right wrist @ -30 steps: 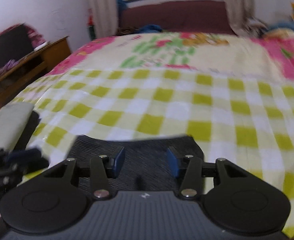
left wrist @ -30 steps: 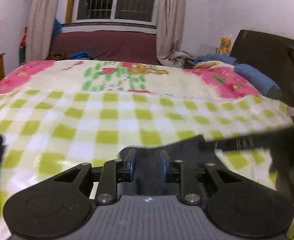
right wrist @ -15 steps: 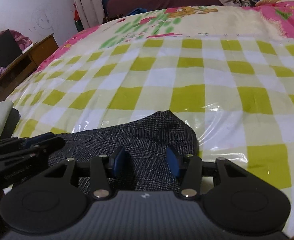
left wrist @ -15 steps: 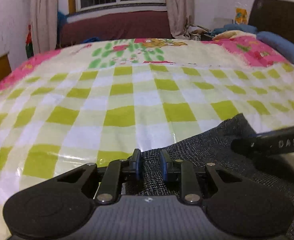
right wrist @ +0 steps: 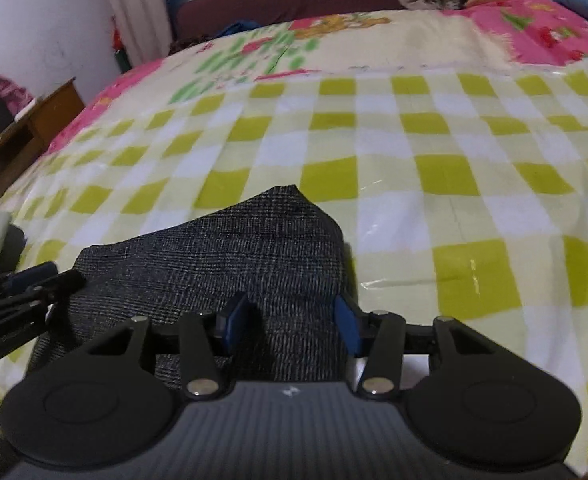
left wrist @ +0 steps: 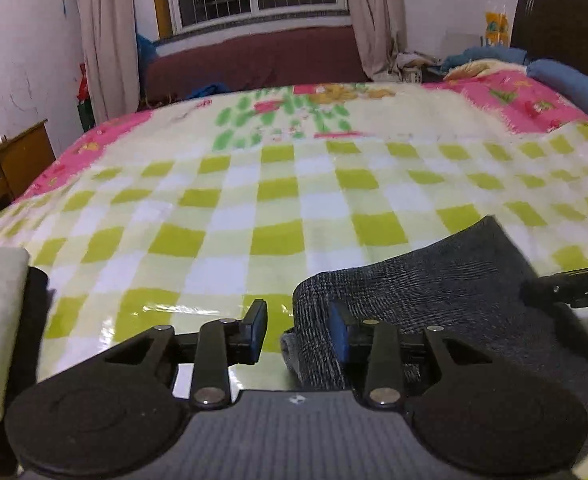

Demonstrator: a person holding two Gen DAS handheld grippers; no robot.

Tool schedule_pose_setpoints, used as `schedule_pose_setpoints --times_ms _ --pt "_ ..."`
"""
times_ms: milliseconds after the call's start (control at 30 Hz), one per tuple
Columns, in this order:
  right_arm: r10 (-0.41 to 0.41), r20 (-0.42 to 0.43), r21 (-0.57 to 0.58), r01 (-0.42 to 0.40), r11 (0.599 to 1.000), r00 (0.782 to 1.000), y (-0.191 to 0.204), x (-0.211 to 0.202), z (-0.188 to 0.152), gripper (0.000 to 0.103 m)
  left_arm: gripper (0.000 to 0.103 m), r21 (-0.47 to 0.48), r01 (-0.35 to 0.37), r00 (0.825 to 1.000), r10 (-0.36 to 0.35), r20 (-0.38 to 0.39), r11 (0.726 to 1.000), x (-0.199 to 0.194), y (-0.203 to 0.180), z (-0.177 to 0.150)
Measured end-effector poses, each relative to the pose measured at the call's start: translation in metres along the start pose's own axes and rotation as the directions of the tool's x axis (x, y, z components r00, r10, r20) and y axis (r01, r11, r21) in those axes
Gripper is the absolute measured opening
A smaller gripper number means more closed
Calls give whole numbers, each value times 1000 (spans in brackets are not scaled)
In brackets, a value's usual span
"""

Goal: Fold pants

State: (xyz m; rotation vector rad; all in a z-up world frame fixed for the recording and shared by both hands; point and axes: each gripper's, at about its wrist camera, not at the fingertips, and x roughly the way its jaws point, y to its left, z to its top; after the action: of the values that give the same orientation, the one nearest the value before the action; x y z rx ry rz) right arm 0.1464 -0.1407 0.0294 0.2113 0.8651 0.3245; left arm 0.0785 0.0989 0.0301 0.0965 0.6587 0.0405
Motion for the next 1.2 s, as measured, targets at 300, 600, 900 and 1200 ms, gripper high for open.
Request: schedule_pose_setpoints --times_ms 300,600,900,1200 --pt "-5 42 -26 6 1000 999 14 -41 -29 49 49 38 -2 1000 2 7 999 -34 -16 -33" --pt "-41 23 -11 41 999 999 13 -50 -48 50 51 73 -24 999 26 -31 997 -27 -23 -45" --pt "-68 51 -11 69 998 996 15 -63 -62 52 60 66 10 1000 -12 26 998 -52 -28 -52" --pt "-52 130 -9 54 999 990 18 -79 -80 55 63 80 36 999 -36 -4 996 -62 -39 -55"
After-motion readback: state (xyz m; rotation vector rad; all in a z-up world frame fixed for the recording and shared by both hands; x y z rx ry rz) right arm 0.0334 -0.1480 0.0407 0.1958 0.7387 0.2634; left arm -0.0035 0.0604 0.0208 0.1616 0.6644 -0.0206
